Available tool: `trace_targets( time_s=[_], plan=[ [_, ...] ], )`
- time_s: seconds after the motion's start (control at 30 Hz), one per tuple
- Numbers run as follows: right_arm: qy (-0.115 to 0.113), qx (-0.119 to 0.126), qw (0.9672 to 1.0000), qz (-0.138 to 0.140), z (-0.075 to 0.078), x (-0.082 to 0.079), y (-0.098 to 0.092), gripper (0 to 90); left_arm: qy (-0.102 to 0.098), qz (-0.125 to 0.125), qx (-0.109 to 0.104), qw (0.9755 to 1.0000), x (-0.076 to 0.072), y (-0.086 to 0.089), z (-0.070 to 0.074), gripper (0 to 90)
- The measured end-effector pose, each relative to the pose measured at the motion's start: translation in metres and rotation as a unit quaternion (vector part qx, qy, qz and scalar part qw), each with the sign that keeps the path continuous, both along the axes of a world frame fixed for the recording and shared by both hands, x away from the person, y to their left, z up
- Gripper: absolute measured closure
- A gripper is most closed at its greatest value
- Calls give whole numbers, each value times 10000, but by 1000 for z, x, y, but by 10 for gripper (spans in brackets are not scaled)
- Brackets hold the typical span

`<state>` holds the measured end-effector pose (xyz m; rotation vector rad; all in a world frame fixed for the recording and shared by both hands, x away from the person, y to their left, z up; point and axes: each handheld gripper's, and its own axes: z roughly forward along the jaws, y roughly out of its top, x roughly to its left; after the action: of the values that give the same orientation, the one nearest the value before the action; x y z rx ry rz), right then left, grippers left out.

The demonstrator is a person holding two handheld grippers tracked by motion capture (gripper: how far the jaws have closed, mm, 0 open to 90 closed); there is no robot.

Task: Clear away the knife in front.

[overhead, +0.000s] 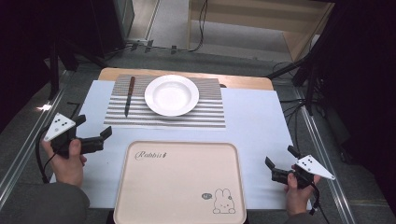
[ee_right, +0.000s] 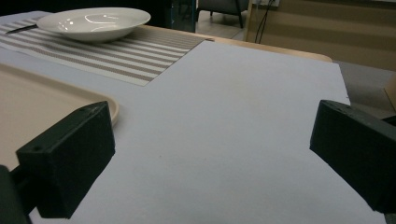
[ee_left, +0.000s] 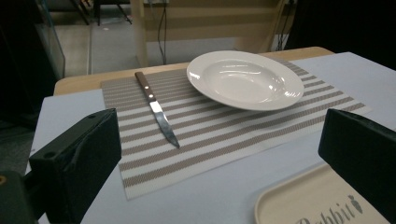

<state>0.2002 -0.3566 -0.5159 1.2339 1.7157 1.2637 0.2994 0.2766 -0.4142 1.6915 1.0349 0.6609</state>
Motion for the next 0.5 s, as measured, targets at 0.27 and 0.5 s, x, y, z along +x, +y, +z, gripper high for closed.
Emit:
trace_targets(
  time_s=[0.27,0.5],
  plan=[
    [19,-58,10000,19,0,0,1,0,386,97,59,9992,37,-11,7,28],
    [32,-142,9999,93,0,0,3,0,560,119,41,9983,70,-16,12,28]
  ],
)
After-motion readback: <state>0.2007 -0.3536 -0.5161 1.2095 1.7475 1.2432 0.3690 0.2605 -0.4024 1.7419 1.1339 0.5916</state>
